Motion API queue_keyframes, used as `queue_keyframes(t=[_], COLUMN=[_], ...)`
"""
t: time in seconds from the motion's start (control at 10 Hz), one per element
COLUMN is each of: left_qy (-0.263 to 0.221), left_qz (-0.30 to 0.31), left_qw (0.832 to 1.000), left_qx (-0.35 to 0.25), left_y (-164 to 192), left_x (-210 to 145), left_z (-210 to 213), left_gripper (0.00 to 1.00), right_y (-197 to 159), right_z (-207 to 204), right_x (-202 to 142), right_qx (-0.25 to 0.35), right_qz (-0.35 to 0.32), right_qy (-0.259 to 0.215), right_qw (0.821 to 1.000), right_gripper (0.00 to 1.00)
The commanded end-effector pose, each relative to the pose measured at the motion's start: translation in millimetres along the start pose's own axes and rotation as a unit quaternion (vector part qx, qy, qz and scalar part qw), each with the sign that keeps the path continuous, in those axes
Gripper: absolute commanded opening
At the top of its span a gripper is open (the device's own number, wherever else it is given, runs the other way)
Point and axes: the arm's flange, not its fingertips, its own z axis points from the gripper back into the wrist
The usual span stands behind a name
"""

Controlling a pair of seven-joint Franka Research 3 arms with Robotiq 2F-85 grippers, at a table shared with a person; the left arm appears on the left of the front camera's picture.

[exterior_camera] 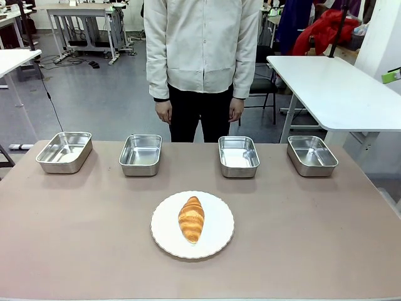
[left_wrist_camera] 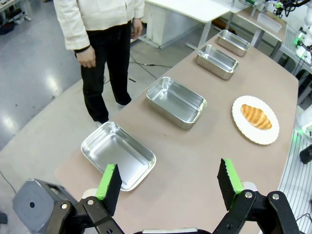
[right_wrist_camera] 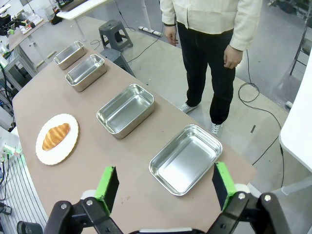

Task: Place the bread in the container.
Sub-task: Place the Butter Roll into the Airtight Container indicated by the human.

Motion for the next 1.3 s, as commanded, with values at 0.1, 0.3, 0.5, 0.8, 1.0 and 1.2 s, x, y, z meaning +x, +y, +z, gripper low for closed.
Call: queue_keyframes(t=[0.1, 0.3, 0.5, 0.8, 1.0, 1.2], left_qy=[-0.008, -0.008, -0.008, -0.008, -0.008, -0.008], left_qz=[-0.006, -0.006, -0.006, -0.006, -0.006, -0.006], left_qw=[1.0, 1.0, 1.0, 1.0, 1.0, 1.0], left_qx=[-0.003, -0.003, -0.003, -0.003, -0.003, -0.003], left_y=[-1.0, -1.0, -1.0, -1.0, -1.0, -1.0], left_x=[-0.4, -0.4, -0.4, -0.4, -0.4, -0.4], left_z=[2.9, 2.9, 2.9, 2.9, 2.9, 2.9], left_gripper=[1.0, 1.0, 1.0, 1.0, 1.0, 1.0], right_y=[0.3, 0.3, 0.3, 0.3, 0.3, 0.3], right_z=[-0.7, -0.7, -0.7, -0.7, -0.7, -0.7], right_x=[0.5, 0.5, 0.5, 0.5, 0.5, 0.5], right_qx=[0.002, 0.002, 0.002, 0.002, 0.002, 0.002], right_qz=[0.002, 0.002, 0.002, 0.002, 0.002, 0.002], right_qy=[0.0, 0.0, 0.0, 0.0, 0.0, 0.0], right_qw=[1.0, 1.0, 1.0, 1.0, 1.0, 1.0], right_gripper=[1.0, 1.0, 1.0, 1.0, 1.0, 1.0])
